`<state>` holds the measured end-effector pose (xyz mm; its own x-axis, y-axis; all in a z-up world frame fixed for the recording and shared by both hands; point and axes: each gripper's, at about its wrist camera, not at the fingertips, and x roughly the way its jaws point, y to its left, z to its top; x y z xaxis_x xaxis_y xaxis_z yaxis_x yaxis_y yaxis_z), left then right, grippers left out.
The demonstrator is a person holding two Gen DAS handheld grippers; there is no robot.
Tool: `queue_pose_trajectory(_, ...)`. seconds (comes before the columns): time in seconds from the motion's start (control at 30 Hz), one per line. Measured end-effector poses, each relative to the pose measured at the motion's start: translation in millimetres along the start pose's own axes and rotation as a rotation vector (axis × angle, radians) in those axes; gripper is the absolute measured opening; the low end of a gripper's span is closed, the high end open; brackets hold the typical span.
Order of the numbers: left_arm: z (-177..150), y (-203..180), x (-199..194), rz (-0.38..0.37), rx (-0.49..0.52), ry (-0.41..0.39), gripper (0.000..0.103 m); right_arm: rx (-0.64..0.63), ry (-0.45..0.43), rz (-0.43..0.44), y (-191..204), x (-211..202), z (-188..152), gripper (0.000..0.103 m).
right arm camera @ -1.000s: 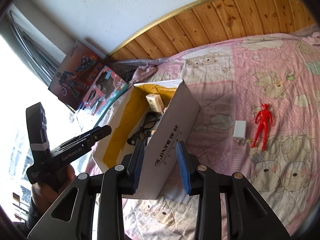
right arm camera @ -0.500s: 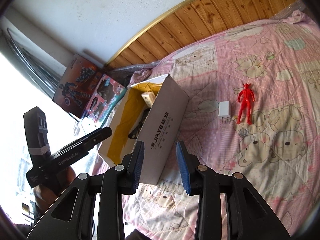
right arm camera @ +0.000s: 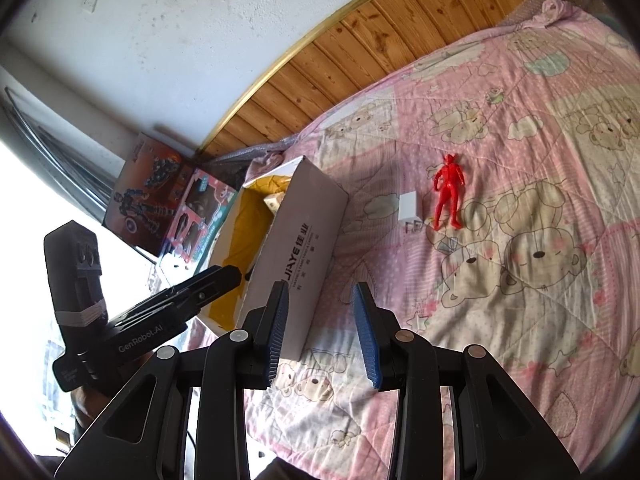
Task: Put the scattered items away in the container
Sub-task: 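Withdraw both tools from the box toward the white charger and red figure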
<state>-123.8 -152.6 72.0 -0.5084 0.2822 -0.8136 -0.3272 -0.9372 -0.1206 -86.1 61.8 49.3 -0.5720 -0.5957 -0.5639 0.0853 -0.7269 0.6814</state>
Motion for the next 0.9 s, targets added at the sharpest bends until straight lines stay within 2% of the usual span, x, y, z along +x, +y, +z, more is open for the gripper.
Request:
queue_pose_trajectory(0.4, 1.7, -38.8, 23.9, -0.045, 0.040, 0.045, 0.042, 0.042, -0.023, -0.012, -23.4, -12.3, -3.1, 0.037)
queue_pose_trajectory(0.9, 8.9, -58.9, 78.5, -0.043, 0.050, 0.115, 0.042, 0.057, -0.017, -0.114, -53.4, 2.9, 9.8, 0.037)
